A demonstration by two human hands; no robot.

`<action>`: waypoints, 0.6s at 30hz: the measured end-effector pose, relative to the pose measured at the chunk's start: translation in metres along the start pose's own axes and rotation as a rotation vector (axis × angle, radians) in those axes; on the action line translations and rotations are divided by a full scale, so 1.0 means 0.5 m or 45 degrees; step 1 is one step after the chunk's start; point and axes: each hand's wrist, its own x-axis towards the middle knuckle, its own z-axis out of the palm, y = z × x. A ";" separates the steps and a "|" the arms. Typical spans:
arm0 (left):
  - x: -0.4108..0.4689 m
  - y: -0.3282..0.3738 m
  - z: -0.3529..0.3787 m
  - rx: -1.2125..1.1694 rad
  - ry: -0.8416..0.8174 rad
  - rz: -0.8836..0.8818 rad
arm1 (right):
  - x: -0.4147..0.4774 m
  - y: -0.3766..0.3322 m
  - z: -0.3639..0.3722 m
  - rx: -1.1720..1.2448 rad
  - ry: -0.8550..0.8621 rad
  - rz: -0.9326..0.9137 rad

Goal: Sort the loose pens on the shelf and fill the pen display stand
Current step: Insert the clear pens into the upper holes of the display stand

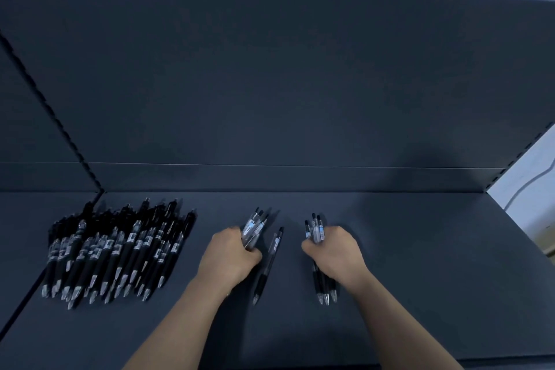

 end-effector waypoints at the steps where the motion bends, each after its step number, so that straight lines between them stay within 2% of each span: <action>1: 0.000 -0.002 -0.001 0.015 -0.010 0.003 | 0.000 0.001 -0.001 0.009 -0.003 -0.005; 10: -0.021 0.022 0.016 0.038 -0.102 0.127 | -0.001 0.009 -0.014 0.062 -0.072 -0.005; 15: -0.025 0.025 0.015 -0.090 -0.160 0.053 | 0.006 0.022 -0.018 0.187 -0.154 -0.049; 18: -0.032 0.016 0.005 -0.088 -0.210 0.028 | 0.004 0.018 -0.019 0.368 -0.218 -0.034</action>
